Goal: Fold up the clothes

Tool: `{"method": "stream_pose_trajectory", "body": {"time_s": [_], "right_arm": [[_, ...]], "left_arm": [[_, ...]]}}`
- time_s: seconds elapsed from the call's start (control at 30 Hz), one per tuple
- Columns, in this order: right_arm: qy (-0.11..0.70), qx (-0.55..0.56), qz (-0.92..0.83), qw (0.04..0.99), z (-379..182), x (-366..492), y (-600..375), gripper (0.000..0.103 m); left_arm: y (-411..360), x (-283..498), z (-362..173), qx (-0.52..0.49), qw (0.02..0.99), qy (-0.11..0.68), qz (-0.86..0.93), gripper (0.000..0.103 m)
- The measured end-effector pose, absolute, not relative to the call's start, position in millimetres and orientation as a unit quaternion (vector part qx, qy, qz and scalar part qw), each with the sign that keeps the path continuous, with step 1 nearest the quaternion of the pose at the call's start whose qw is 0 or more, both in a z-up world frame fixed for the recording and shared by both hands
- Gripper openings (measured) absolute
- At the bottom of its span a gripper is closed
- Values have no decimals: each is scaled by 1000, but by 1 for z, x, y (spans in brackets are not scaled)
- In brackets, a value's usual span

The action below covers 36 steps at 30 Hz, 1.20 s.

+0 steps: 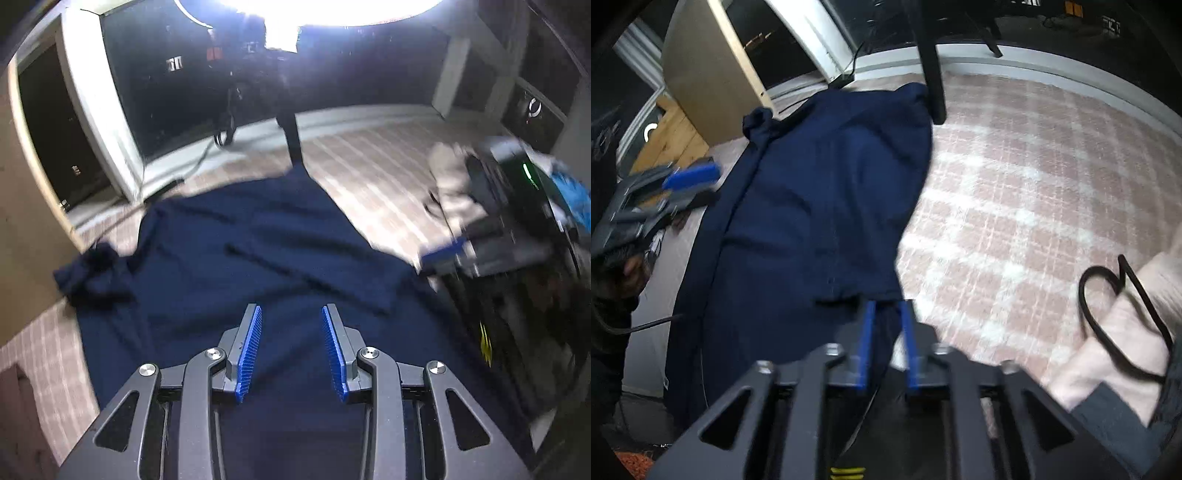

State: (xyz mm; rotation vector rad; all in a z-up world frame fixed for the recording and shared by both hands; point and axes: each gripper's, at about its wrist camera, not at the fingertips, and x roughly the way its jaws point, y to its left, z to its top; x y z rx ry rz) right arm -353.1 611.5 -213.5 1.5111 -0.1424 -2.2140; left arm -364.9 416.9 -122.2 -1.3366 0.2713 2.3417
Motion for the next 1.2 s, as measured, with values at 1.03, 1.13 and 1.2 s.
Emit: {"method": "stream_pose_trajectory", "body": {"time_s": [1.03, 1.13, 1.2], "right_arm": [[-96, 446, -883, 111, -3, -70, 683, 53], [-97, 456, -877, 113, -14, -59, 678, 53], [-98, 462, -874, 116, -23, -57, 675, 53]], "left_arm": [[577, 21, -165, -491, 357, 90, 790, 37], [605, 24, -184, -488, 351, 131, 788, 37], [614, 21, -193, -491, 336, 145, 791, 37]]}}
